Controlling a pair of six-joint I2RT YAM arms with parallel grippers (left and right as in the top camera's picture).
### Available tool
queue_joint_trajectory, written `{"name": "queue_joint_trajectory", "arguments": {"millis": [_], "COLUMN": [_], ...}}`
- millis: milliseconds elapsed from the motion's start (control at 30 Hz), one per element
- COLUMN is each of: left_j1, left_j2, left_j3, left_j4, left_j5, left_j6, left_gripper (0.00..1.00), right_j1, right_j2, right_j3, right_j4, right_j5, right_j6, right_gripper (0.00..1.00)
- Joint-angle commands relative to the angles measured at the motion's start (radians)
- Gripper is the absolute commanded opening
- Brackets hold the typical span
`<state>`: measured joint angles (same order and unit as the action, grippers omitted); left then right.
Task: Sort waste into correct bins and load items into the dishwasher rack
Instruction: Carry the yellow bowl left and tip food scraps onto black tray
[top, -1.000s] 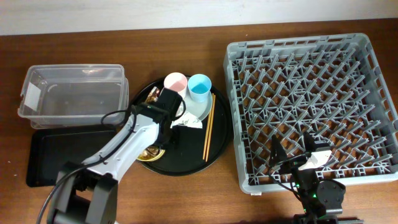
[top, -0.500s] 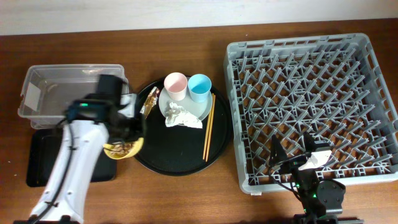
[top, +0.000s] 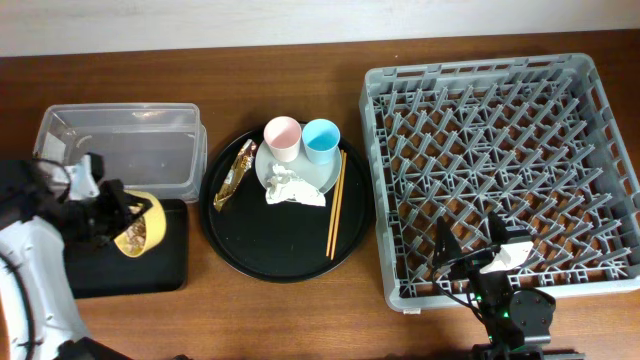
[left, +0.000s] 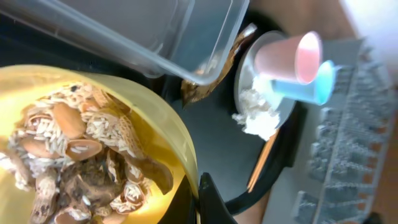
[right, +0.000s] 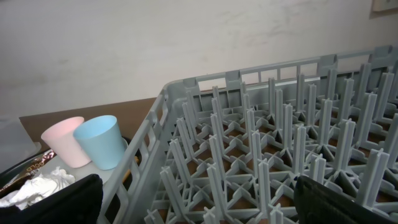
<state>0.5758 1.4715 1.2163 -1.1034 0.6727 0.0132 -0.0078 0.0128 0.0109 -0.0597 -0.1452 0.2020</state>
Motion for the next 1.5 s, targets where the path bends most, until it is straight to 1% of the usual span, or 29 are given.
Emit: {"name": "queue_joint_trajectory", "arguments": {"millis": [0,33,133,233,267,400,533,633,700,833,867,1067,1133,1233,1300,1333,1400,1467], "left_j1": [0.078,0.096,0.177,0.261,0.305,0.451,0.546,0.602,0.62,0.625,0.625,0.625,0.625,0.625,0.625,0.625,0.625,0.624], "left_j2": [-0.024,-0.024,-0.024,-0.024,-0.024,-0.024,-0.024,-0.024,-0.024,-0.024,-0.024,-0.024,-0.024,-0.024,-0.024,-0.024,-0.024,-0.024], "left_j3": [-0.072,-0.095,-0.204,-0.302,-0.341,-0.438,-0.497,-0.53,-0.542,-0.548,-0.547,-0.548,-0.548,-0.548,-0.548,-0.548,-0.548,-0.548], "left_j4": [0.051,0.078,0.223,0.336,0.375,0.481,0.535,0.556,0.572,0.613,0.628,0.648,0.649,0.728,0.724,0.718,0.764,0.766], "left_j5": [0.227,0.265,0.417,0.556,0.583,0.616,0.721,0.746,0.778,0.901,0.901,0.901,0.901,0.901,0.901,0.901,0.901,0.901], "left_j6": [0.075,0.09,0.09,0.09,0.09,0.09,0.09,0.09,0.09,0.083,0.058,0.034,0.01,-0.054,-0.096,-0.094,-0.091,-0.123], "left_gripper": [0.0,0.0,0.0,0.0,0.0,0.0,0.0,0.0,0.0,0.0,0.0,0.0,0.0,0.0,0.0,0.0,0.0,0.0], "right_j1": [-0.006,-0.006,-0.006,-0.006,-0.006,-0.006,-0.006,-0.006,-0.006,-0.006,-0.006,-0.006,-0.006,-0.006,-0.006,-0.006,-0.006,-0.006], "right_j2": [-0.006,-0.006,-0.006,-0.006,-0.006,-0.006,-0.006,-0.006,-0.006,-0.006,-0.006,-0.006,-0.006,-0.006,-0.006,-0.006,-0.006,-0.006], "right_j3": [-0.005,-0.005,-0.005,-0.005,-0.005,-0.005,-0.005,-0.005,-0.005,-0.005,-0.005,-0.005,-0.005,-0.005,-0.005,-0.005,-0.005,-0.005], "right_j4": [-0.005,-0.004,-0.005,-0.004,-0.005,-0.005,-0.004,-0.004,-0.004,-0.004,-0.005,-0.005,-0.004,-0.005,-0.004,-0.005,-0.005,-0.004], "right_j5": [-0.009,-0.009,-0.009,-0.009,-0.009,-0.009,-0.009,-0.009,-0.009,-0.009,-0.009,-0.009,-0.009,-0.009,-0.009,-0.009,-0.009,-0.009], "right_j6": [-0.002,-0.002,-0.002,-0.002,-0.002,-0.002,-0.002,-0.002,-0.002,-0.002,-0.002,-0.002,-0.002,-0.002,-0.002,-0.002,-0.002,-0.002], "right_gripper": [0.98,0.98,0.98,0.98,0.98,0.98,0.98,0.98,0.98,0.98,0.98,0.98,0.98,0.98,0.98,0.98,0.98,0.98]}}
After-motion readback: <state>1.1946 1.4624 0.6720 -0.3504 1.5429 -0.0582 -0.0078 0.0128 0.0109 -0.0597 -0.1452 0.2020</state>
